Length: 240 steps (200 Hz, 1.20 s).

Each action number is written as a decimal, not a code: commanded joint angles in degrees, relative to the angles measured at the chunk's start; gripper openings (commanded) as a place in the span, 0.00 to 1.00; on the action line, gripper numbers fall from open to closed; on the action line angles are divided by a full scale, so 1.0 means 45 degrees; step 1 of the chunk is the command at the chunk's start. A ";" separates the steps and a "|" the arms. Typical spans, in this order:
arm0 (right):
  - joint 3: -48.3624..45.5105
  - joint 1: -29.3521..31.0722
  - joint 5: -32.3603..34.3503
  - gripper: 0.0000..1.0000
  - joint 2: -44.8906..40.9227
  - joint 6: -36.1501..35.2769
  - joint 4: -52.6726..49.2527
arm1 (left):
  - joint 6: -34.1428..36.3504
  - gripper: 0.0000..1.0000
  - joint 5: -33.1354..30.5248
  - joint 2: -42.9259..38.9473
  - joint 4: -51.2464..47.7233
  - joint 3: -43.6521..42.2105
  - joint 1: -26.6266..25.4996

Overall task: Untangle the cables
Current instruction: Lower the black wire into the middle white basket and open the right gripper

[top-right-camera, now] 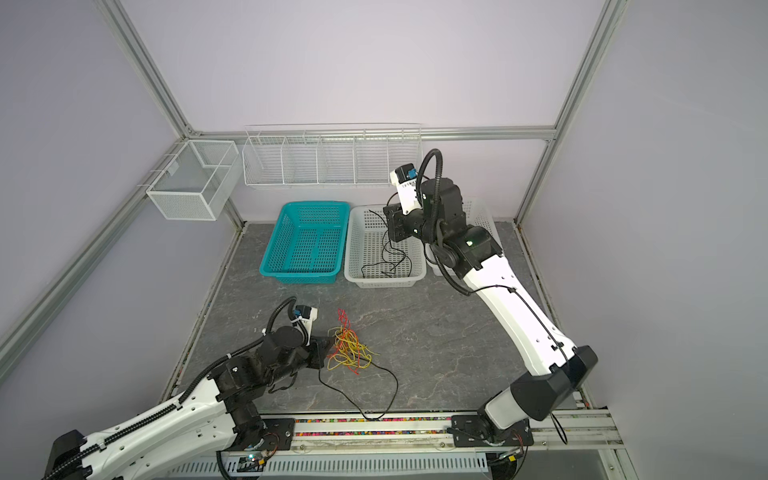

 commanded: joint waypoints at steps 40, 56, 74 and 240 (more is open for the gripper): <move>0.1780 -0.0606 -0.1420 0.06 0.3326 0.0300 0.0449 | 0.3450 0.00 -0.1643 0.1302 -0.1414 0.2336 0.0024; 0.2596 -0.0660 -0.1572 0.06 0.4384 0.0273 -0.0149 | 0.4233 0.00 -0.1886 0.1750 -0.1267 0.2554 0.0143; 0.3602 -0.0648 -0.1751 0.06 0.5567 0.0258 -0.1104 | 0.4423 0.00 -0.1849 0.2197 -0.1175 0.2779 0.0488; 0.0350 -0.0311 -0.0244 0.55 0.2062 0.1329 -0.1982 | 0.4117 0.00 -0.0625 0.1732 -0.0669 0.2511 0.1110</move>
